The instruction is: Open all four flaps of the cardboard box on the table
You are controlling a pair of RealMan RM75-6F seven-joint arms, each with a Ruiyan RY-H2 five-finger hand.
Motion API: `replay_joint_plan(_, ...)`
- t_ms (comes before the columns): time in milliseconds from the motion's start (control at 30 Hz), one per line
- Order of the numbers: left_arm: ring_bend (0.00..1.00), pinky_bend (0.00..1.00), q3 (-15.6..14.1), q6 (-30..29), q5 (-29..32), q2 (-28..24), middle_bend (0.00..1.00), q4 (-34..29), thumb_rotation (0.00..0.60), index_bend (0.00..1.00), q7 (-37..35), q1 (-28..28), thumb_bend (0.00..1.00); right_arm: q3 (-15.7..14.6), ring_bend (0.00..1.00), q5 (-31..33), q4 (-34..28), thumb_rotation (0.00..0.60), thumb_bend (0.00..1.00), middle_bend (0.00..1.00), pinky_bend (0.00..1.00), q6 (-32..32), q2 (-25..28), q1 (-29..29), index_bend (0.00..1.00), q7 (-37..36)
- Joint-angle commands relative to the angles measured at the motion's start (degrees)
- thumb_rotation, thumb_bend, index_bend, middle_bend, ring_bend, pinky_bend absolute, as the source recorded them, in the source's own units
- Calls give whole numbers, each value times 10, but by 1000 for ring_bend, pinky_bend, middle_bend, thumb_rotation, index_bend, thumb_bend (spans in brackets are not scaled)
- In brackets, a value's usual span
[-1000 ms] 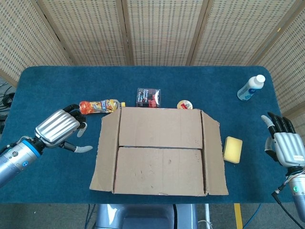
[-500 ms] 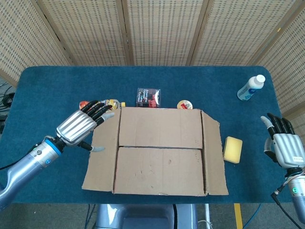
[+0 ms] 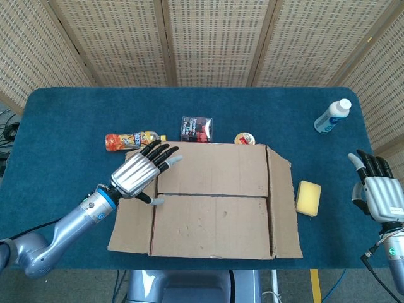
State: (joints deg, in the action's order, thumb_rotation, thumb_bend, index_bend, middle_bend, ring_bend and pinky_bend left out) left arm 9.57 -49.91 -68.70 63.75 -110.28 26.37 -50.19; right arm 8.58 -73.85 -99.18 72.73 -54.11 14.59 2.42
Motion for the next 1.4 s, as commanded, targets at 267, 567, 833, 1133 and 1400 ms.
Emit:
replay_joint_plan(267, 0, 0, -2, -22, 46, 62, 0, 24, 376, 19, 52, -20, 185, -1, 0, -1, 4, 600, 852, 29, 0, 0, 0, -2, 57, -5)
replay_joint_plan(567, 0, 0, -8, -29, 62, 86, 0, 36, 394, 19, 67, -27, 285, -1, 0, 1, 5, 600, 852, 29, 0, 3, 2, -6, 56, -9)
replay_joint_plan(833, 0, 0, -6, -27, 82, 104, 0, 47, 397, 19, 72, -40, 275, -2, 0, -1, 7, 600, 852, 29, 0, 8, 4, -11, 56, -14)
replay_joint_plan(1133, 0, 0, -13, -33, 80, 102, 0, 41, 397, 8, 66, -37, 255, 0, 0, -2, 10, 600, 852, 29, 0, 8, 4, -12, 57, -17)
replay_joint_plan(1400, 0, 0, -17, -33, 79, 93, 0, 34, 396, 2, 60, -37, 247, 1, 0, -1, 10, 600, 852, 29, 0, 8, 5, -12, 56, -20)
